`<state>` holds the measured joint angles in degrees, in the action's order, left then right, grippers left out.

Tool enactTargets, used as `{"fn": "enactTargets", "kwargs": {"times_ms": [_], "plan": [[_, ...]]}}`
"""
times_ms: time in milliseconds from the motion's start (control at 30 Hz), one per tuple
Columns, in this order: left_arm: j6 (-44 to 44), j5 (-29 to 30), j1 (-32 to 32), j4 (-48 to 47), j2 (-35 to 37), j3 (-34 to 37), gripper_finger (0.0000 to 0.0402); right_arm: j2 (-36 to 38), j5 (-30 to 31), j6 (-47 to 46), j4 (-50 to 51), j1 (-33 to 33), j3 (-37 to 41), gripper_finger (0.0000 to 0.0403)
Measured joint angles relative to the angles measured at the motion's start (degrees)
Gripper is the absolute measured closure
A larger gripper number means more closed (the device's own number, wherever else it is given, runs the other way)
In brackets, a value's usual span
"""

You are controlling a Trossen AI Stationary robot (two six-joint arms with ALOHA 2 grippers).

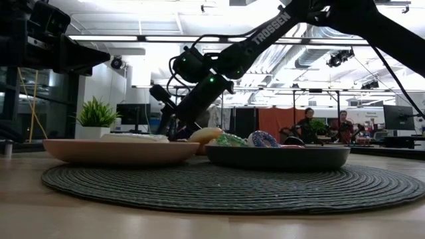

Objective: Pick & Place donuts
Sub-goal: Put the big pink donut on the pink plate

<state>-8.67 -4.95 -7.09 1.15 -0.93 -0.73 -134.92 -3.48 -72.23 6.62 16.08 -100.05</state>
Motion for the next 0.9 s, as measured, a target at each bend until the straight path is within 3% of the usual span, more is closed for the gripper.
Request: {"fn": "enactTargets", "kwargs": {"times_ms": [900], "plan": [[0.0, 0.0, 0.0, 0.0, 0.0, 0.0, 0.0401, 0.4, -6.1, 4.8, -5.2, 1.2, 0.0, 0.029]]}}
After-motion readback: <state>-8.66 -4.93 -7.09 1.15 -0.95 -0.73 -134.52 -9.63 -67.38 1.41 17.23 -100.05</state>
